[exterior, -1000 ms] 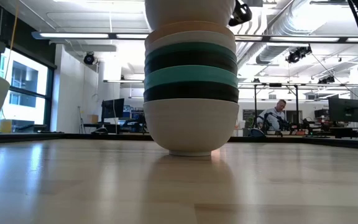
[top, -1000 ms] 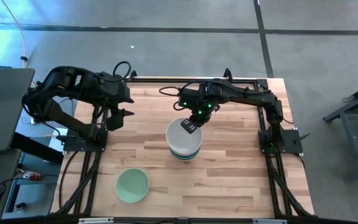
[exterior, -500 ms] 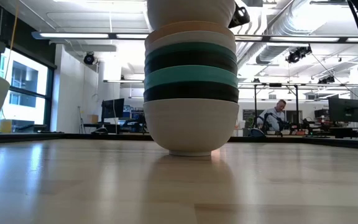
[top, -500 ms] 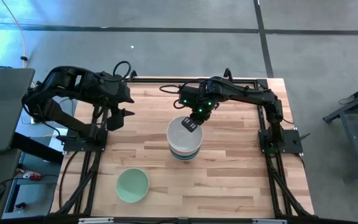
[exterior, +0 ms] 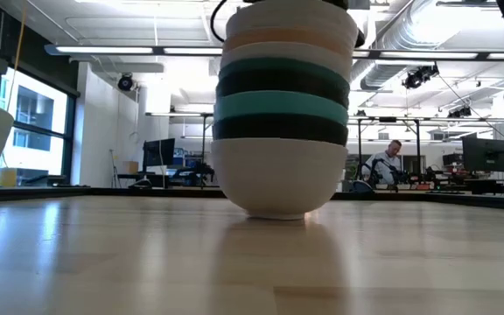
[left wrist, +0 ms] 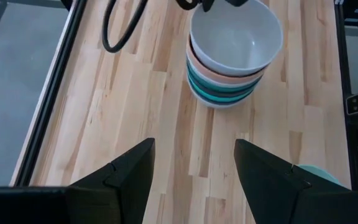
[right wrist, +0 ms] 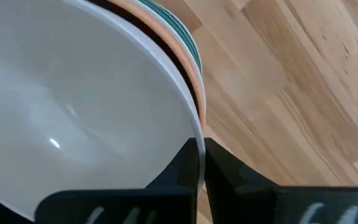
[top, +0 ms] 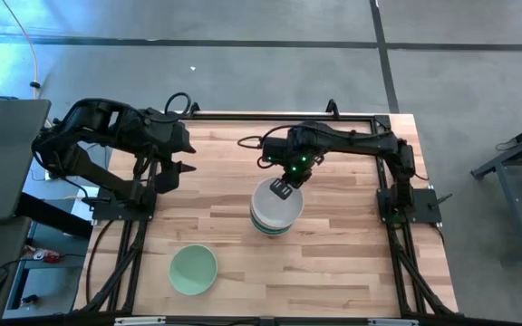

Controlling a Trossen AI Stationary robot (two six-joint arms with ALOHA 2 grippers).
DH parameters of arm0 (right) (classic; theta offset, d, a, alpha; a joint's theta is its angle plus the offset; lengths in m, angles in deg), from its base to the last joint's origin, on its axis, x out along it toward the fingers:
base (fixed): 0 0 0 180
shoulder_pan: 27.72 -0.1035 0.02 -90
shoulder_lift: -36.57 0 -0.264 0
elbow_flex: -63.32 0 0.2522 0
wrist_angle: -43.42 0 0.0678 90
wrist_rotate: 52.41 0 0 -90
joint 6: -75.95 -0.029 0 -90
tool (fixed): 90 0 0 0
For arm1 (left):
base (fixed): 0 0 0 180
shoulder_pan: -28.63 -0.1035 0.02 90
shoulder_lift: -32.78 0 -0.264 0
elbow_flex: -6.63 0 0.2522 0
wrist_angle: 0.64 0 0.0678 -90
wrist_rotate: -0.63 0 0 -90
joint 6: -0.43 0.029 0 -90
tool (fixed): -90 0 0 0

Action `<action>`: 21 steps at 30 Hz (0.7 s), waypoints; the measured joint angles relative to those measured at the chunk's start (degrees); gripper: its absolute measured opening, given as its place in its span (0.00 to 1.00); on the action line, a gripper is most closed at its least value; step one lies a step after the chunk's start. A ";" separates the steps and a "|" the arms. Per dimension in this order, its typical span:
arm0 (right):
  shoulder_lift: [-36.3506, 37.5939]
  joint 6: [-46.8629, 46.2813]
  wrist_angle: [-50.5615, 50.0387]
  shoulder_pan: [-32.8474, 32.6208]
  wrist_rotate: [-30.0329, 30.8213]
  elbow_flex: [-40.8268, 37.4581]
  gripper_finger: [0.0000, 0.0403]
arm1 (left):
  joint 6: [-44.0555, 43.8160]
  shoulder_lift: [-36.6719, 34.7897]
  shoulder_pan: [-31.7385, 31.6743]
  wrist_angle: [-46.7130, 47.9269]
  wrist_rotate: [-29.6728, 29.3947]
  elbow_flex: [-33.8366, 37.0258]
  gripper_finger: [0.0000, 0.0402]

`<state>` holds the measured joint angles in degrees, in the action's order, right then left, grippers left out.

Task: Nest bowls inside each other
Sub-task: Stack the white bowl on top of the brown bowl

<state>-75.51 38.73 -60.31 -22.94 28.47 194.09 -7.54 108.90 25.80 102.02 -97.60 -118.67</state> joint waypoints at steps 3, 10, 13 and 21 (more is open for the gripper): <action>0.05 -0.02 -0.02 0.07 0.24 -0.04 0.00 | 0.02 0.00 0.00 -0.29 0.00 0.00 0.53; 0.05 -0.02 -0.07 0.08 0.53 -0.07 0.00 | 0.17 0.00 0.00 -1.85 -0.04 0.00 0.53; 0.05 -0.20 -0.05 0.09 0.53 -0.07 0.00 | 0.17 0.00 0.00 -1.99 -0.05 0.00 0.53; -0.32 -0.41 0.03 0.03 0.48 -0.07 0.00 | 0.15 0.00 0.00 -2.34 -0.17 0.00 0.53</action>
<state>-75.83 38.32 -60.28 -22.91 28.95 194.03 -7.38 108.90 25.80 99.69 -97.78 -118.68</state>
